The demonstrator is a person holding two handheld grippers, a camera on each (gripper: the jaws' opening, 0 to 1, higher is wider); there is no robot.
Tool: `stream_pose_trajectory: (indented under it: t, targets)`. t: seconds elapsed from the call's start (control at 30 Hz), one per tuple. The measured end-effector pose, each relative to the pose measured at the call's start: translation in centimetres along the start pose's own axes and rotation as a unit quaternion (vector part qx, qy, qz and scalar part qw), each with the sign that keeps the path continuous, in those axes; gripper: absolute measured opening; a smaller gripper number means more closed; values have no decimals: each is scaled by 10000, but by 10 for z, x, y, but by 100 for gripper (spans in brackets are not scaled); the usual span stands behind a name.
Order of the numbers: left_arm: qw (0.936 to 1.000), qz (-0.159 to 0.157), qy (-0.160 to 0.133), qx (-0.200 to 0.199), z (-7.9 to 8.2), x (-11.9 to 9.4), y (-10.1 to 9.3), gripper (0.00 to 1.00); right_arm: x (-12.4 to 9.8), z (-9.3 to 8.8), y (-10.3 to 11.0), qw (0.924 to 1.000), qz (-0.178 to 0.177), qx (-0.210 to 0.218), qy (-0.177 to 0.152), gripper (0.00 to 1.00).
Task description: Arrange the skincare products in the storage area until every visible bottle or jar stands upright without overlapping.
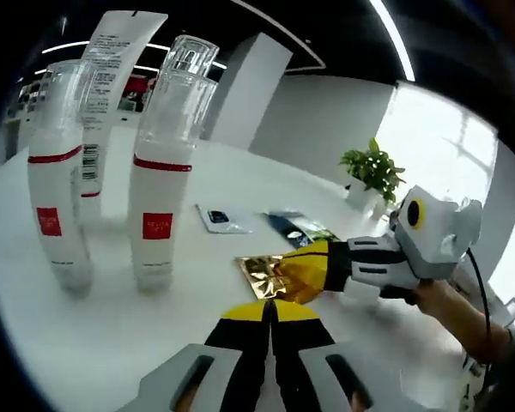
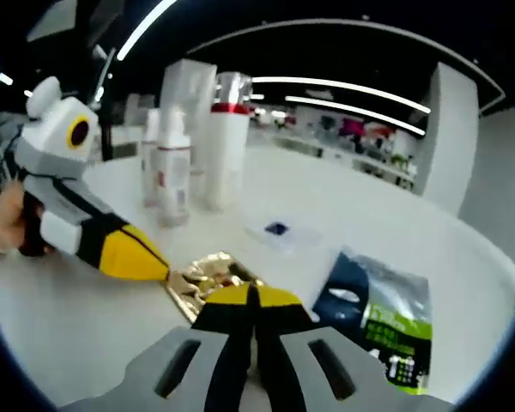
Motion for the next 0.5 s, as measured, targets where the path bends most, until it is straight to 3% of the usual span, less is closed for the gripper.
stream_pose_trajectory:
  t: [0.07,0.5]
  targets:
    - [10000,5,-1,24,0,0,0,1,1,-1,-1,9999,-43,161,-21,0]
    - [10000,49,10,26,-1,0,4,1,6,0,0,9998,-77,168,-116,0]
Point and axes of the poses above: the point that each gripper's makers call its tool centre point, and the gripper's own axes: x roughly forward along the fingers, y roughly to its left, z roughly out of its top, the point moved 5 cm from there along -x, roughly backward along the fingers, and after that the axes turned 11 degrees about -z, right-handed, at the moved point
